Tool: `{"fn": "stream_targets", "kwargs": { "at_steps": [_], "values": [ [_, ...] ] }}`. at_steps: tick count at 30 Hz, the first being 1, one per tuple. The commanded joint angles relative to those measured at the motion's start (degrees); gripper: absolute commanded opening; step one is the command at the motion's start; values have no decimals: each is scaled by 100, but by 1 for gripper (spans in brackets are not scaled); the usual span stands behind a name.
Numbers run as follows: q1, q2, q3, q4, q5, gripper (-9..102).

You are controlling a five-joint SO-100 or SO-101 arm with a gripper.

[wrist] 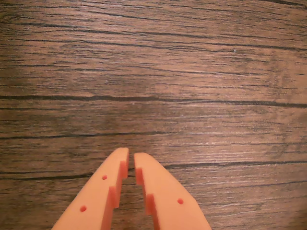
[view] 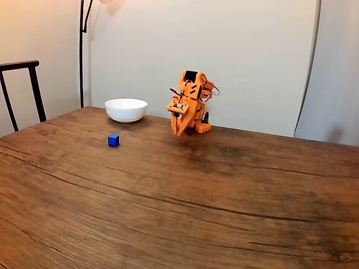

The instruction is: Grasp the cube and drop it in the bowl

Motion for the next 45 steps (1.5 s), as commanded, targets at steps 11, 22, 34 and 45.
{"fn": "stream_targets", "kwargs": {
  "at_steps": [11, 22, 34, 45],
  "values": [
    [18, -62, 9, 272, 0, 0],
    [18, -62, 9, 272, 0, 0],
    [18, -62, 9, 272, -53, 0],
    [-202, -53, -9, 149, -70, 0]
  ]
}}
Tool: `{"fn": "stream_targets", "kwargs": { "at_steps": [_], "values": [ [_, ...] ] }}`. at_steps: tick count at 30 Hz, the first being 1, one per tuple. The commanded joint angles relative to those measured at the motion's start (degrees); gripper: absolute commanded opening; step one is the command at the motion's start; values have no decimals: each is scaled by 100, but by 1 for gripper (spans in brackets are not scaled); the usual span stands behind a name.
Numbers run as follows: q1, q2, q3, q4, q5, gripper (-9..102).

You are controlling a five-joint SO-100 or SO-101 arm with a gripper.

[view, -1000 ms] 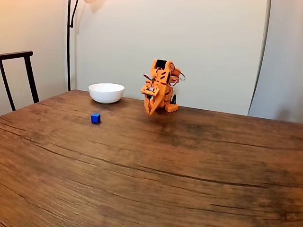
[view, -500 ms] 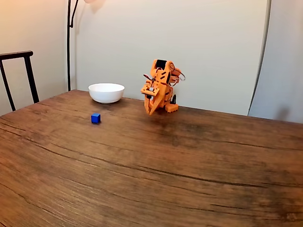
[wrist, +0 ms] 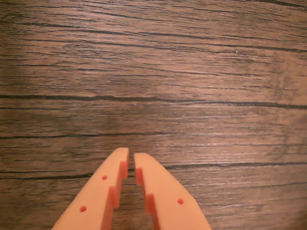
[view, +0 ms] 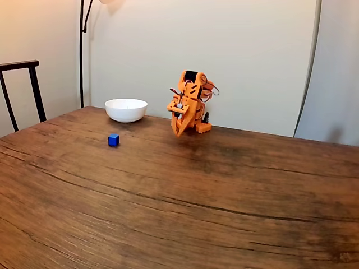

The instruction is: Grasp the cube and drop it in the bowl

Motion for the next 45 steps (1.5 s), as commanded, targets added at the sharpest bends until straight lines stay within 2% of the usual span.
{"fn": "stream_targets", "kwargs": {
  "at_steps": [1, 13, 20, 37, 45],
  "values": [
    [-211, -53, -18, 149, -70, 0],
    [-343, -53, -352, -563, -79, 0],
    [-308, -53, -1099, -606, -26, 0],
    [1283, -88, -3041, 149, 255, 0],
    [1714, -1327, -3771, 70, 422, 0]
  ]
}}
